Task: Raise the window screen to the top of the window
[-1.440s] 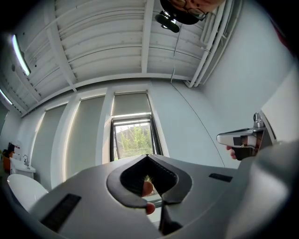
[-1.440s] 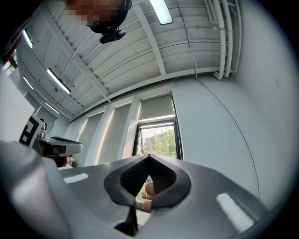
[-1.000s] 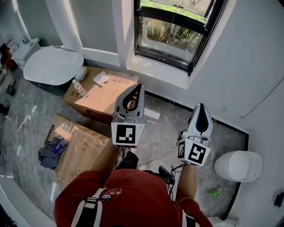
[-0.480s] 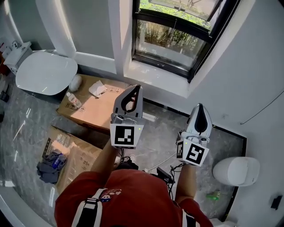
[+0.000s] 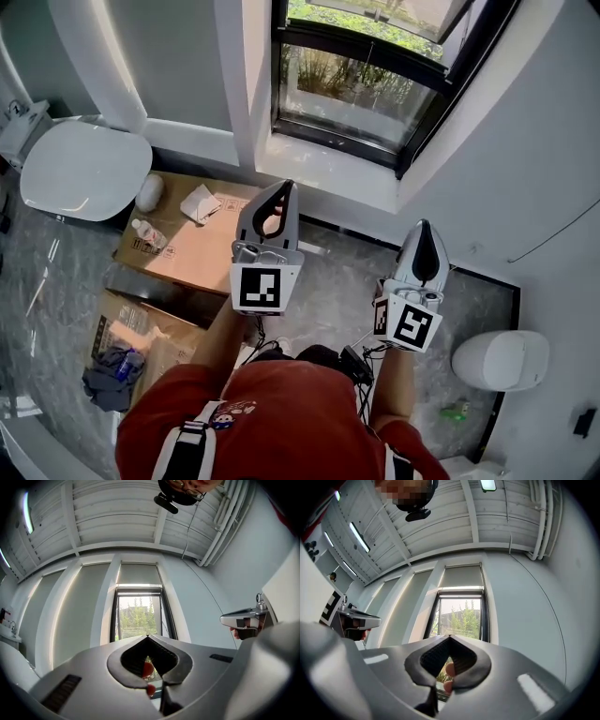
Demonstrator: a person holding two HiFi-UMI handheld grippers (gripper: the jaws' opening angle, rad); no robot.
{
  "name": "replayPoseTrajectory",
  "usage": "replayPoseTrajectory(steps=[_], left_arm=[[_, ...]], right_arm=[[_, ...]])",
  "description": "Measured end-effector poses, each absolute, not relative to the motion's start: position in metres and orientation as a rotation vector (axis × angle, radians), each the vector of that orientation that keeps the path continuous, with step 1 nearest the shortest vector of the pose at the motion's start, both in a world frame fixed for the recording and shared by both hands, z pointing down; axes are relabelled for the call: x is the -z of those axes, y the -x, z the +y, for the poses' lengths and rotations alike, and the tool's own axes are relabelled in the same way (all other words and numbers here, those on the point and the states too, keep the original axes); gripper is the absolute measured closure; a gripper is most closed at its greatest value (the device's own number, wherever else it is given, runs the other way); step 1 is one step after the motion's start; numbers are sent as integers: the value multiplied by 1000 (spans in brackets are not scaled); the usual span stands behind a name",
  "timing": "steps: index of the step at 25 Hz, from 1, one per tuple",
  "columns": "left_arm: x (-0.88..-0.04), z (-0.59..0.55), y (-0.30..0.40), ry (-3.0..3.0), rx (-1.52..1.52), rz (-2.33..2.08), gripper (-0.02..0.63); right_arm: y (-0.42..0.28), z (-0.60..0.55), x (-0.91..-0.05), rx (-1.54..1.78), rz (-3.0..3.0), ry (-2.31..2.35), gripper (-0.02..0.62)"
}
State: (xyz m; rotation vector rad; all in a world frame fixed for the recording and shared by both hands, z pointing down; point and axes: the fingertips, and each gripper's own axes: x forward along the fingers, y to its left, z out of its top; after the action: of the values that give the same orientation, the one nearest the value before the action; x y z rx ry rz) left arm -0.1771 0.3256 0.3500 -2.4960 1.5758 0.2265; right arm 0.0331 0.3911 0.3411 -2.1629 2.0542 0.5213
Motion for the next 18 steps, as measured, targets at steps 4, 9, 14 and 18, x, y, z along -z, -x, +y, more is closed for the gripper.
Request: replayPoseTrajectory(steps=[4, 9, 14, 18], left_arm=[[-355, 311, 177, 2504, -221, 1568, 601], [-357, 293, 171, 2499, -219, 1559, 600], [-359, 271, 157, 2483, -202, 1551, 600], [-359, 246, 146, 2473, -199, 1555, 600]], right_arm=[[-34, 378, -346, -514, 2048, 2173, 584], [-39, 359, -351, -494, 2033, 2165, 584], [-53, 332, -354, -495, 2031, 2156, 584], [-67, 305, -353, -490, 2012, 2149, 584]])
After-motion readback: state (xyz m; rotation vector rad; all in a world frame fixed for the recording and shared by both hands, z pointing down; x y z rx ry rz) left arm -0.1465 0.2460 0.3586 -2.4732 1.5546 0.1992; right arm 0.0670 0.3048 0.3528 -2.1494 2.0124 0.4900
